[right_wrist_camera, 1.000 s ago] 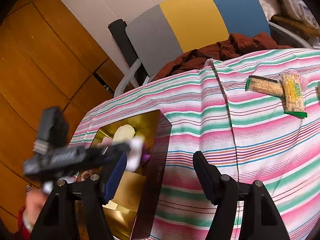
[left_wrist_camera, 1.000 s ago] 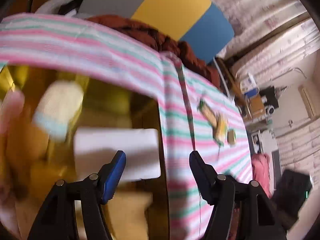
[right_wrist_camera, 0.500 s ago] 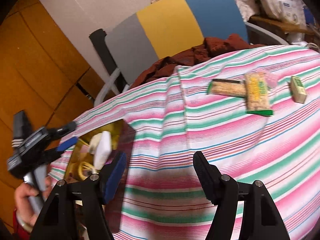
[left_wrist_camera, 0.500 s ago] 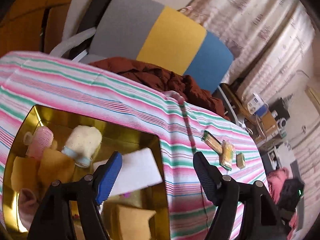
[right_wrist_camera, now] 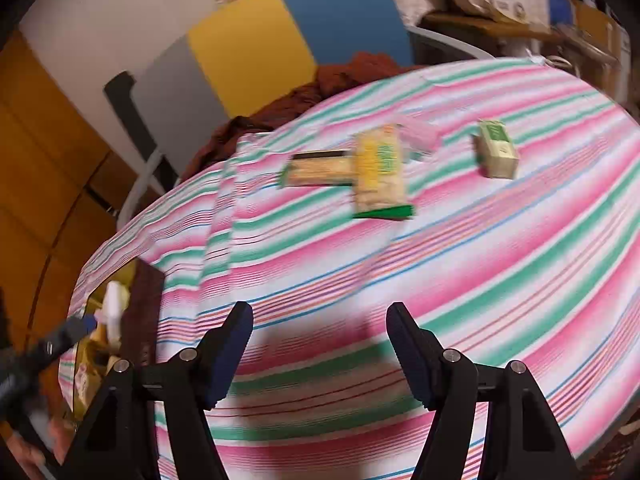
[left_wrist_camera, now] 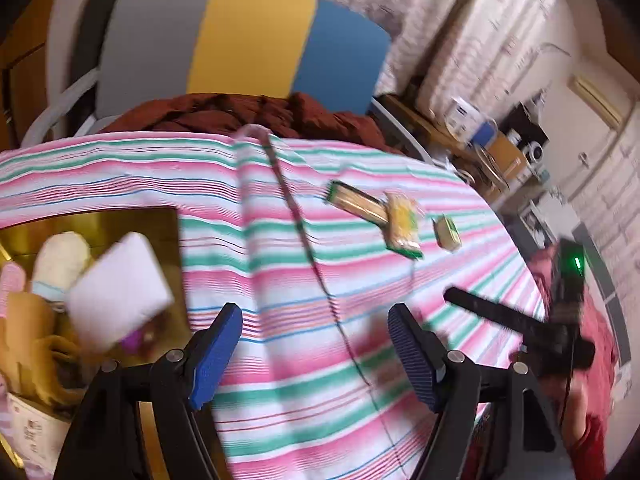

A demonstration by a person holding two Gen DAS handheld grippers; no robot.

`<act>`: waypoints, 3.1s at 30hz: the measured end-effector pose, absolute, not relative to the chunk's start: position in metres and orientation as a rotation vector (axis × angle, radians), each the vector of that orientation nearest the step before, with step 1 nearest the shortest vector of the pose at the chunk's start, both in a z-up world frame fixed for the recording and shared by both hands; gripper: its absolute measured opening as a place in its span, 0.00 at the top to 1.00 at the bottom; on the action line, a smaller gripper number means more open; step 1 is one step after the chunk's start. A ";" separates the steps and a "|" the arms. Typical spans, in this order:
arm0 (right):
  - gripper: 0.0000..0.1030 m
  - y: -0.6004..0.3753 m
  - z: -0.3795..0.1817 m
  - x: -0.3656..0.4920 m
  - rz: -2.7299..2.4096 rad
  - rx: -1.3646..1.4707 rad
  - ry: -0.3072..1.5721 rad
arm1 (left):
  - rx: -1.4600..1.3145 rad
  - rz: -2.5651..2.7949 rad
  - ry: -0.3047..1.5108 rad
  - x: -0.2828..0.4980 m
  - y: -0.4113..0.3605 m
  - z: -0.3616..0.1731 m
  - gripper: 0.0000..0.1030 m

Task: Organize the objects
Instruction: 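Move both grippers back from the tray to the remaining snack items, then grasp the green herbal box with the right gripper while the left gripper grasps the WEIDAN packet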

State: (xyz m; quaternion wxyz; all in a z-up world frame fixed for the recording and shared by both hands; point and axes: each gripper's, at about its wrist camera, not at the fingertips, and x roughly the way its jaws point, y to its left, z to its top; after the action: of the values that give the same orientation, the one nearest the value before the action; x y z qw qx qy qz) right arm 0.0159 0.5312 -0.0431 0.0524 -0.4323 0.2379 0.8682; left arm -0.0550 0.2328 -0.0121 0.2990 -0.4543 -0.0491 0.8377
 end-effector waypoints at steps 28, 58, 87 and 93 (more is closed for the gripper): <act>0.44 0.700 -0.083 -0.079 2.451 -1.160 0.481 | -1.360 2.083 0.025 -0.072 0.343 -0.076 0.26; 0.70 0.711 -0.092 -0.078 2.409 -1.249 0.705 | -1.258 2.182 0.217 -0.150 0.498 -0.106 0.32; 0.70 0.688 -0.076 -0.080 2.469 -1.221 0.447 | -1.062 2.200 0.296 -0.101 0.459 -0.107 0.56; 0.70 0.692 -0.076 -0.081 2.461 -1.201 0.445 | -1.008 2.205 0.325 -0.081 0.444 -0.101 0.56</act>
State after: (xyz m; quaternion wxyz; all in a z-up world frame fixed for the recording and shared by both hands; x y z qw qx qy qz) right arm -0.0806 0.6920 -0.0765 0.1826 -0.4258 0.1576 0.8721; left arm -0.0808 0.4440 -0.1013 0.3407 -0.3875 0.1250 0.8474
